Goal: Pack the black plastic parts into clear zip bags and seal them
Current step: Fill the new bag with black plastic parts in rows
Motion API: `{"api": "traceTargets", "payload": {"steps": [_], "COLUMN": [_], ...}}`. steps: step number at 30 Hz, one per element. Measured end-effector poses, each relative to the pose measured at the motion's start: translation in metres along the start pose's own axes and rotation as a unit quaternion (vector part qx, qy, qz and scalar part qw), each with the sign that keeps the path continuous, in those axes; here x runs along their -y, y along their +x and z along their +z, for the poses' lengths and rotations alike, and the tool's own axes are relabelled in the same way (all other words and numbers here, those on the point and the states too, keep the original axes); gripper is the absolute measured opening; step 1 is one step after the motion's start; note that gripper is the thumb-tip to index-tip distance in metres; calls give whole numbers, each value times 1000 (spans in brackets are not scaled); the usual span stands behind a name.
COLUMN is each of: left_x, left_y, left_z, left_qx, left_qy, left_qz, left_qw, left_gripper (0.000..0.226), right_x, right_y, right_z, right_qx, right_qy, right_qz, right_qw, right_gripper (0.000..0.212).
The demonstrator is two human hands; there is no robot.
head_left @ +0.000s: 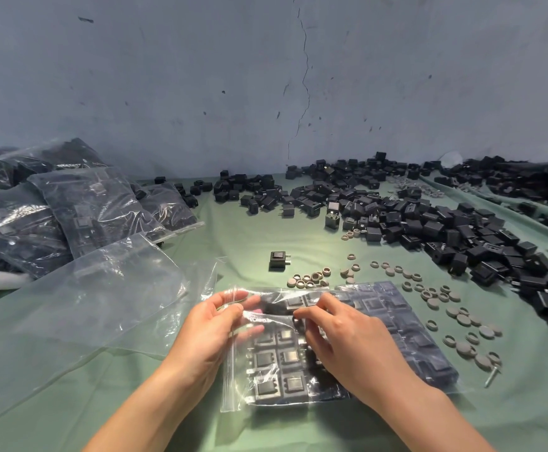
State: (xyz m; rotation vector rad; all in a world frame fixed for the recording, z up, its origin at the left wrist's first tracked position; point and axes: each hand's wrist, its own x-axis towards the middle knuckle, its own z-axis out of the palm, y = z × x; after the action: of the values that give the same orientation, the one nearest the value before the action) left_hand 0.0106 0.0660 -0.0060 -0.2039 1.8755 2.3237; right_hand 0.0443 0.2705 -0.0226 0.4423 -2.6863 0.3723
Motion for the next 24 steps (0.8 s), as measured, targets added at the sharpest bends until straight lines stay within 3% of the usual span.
{"api": "traceTargets", "payload": {"steps": [4, 13, 16, 20, 24], "left_x": [4, 0, -1, 1, 0], "left_y": [-2, 0, 1, 0, 2], "left_z": [2, -1, -2, -1, 2], "left_qx": [-11, -9, -13, -1, 14], "left_qy": [50, 51, 65, 56, 48], "left_qz": [7, -23, -28, -17, -6], "left_qw": [999, 998, 997, 998, 999], "left_gripper": [19, 16, 16, 14, 12], "right_x": [1, 0, -9, -22, -18], "right_y": [0, 0, 6, 30, 57], "right_z": [0, -2, -6, -10, -13], "right_qx": [-9, -6, -26, 90, 186], "right_qy": [-6, 20, 30, -27, -76], "right_qz": [0, 10, 23, 13, -30], "right_qw": [1000, 1000, 999, 995, 979], "right_gripper": [23, 16, 27, 64, 67]}}
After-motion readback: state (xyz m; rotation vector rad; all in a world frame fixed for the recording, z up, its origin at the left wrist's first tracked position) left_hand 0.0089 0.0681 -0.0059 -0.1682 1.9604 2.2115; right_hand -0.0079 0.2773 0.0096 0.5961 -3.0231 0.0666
